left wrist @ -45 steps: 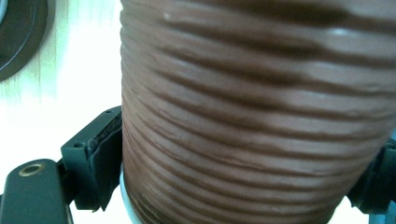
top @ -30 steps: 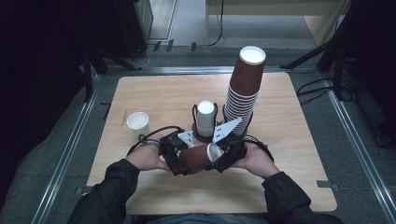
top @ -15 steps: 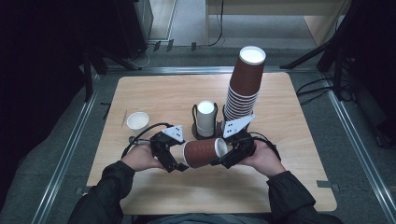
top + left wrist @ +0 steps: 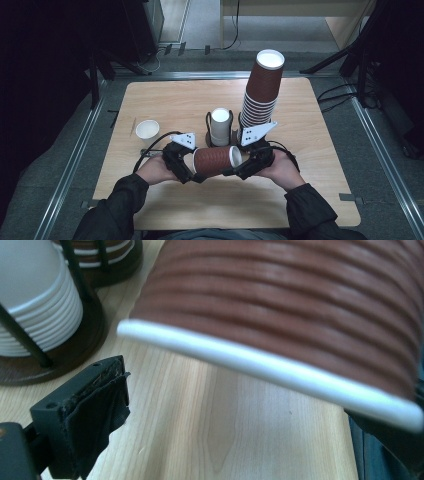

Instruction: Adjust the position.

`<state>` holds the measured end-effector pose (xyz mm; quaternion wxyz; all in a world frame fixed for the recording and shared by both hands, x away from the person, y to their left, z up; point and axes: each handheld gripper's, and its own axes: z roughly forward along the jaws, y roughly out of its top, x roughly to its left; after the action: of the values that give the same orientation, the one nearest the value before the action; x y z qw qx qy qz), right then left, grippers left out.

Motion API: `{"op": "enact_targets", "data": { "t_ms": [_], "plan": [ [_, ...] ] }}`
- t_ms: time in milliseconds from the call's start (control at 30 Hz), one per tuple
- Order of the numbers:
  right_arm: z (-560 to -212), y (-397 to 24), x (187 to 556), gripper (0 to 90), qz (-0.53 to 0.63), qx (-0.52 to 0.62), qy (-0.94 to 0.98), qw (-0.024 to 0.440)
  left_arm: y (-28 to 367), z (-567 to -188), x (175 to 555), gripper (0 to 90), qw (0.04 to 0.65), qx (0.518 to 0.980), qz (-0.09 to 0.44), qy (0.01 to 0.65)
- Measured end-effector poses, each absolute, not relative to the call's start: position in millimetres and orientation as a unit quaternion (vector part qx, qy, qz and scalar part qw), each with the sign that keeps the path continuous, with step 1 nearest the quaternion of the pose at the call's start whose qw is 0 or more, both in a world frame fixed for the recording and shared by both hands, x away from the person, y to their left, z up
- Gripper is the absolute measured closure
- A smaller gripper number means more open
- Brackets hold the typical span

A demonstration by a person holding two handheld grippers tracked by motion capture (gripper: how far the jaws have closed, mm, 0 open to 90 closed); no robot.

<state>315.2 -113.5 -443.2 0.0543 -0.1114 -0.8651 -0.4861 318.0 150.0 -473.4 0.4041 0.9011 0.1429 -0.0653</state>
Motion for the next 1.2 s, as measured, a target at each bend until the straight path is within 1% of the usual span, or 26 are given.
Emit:
{"op": "enact_targets", "data": {
  "t_ms": [233,400,467,500,600,733,767,800,867,967,1000,1067,1133,1200],
  "plan": [
    [-444.6,-106.8,313.1,22.1,-0.494,-0.104,-0.861,0.065,142.0,-472.4,315.2,0.0,0.408,0.902,-0.065,0.124],
    [-444.6,-105.3,313.2,22.1,-0.502,-0.107,-0.855,0.069,142.9,-469.6,314.8,0.2,0.414,0.9,-0.064,0.124],
    [-444.3,-105.4,313.5,22.2,-0.504,-0.108,-0.854,0.067,144.4,-466.4,312.8,5.8,0.421,0.898,-0.051,0.118],
    [-444.1,-106.1,313.9,22.4,-0.509,-0.107,-0.851,0.066,145.4,-464.4,311.7,6.8,0.424,0.897,-0.038,0.114],
    [-442.2,-108.3,313.6,22.6,-0.52,-0.103,-0.846,0.062,147.9,-460.0,311.7,8.5,0.434,0.893,-0.035,0.11],
    [-441.2,-108.2,313.5,22.5,-0.519,-0.106,-0.846,0.064,146.5,-460.8,313.8,10.1,0.422,0.898,-0.056,0.115],
    [-441.5,-107.5,313.7,22.1,-0.516,-0.106,-0.848,0.064,146.7,-460.6,314.1,10.3,0.417,0.9,-0.054,0.114],
    [-442.1,-107.1,313.8,21.3,-0.513,-0.107,-0.849,0.064,147.1,-460.5,314.9,10.3,0.416,0.9,-0.062,0.119],
    [-442.7,-106.8,314.0,17.7,-0.509,-0.111,-0.852,0.062,150.2,-459.3,316.6,10.9,0.414,0.9,-0.06,0.123],
    [-443.0,-108.2,314.4,17.0,-0.503,-0.114,-0.855,0.061,155.9,-456.9,318.8,11.1,0.416,0.897,-0.067,0.131],
    [-443.4,-109.0,314.9,16.9,-0.502,-0.113,-0.855,0.062,158.2,-456.5,320.0,11.1,0.415,0.896,-0.081,0.135],
    [-444.3,-110.5,315.0,16.9,-0.492,-0.115,-0.861,0.055,161.4,-455.9,320.9,11.1,0.406,0.898,-0.091,0.143],
    [-446.1,-111.4,315.0,16.9,-0.48,-0.115,-0.868,0.052,163.1,-453.7,320.3,11.2,0.397,0.902,-0.089,0.145],
    [-448.4,-111.4,315.3,16.9,-0.469,-0.116,-0.874,0.049,163.7,-449.7,319.2,11.2,0.391,0.906,-0.074,0.142]
  ]
}}
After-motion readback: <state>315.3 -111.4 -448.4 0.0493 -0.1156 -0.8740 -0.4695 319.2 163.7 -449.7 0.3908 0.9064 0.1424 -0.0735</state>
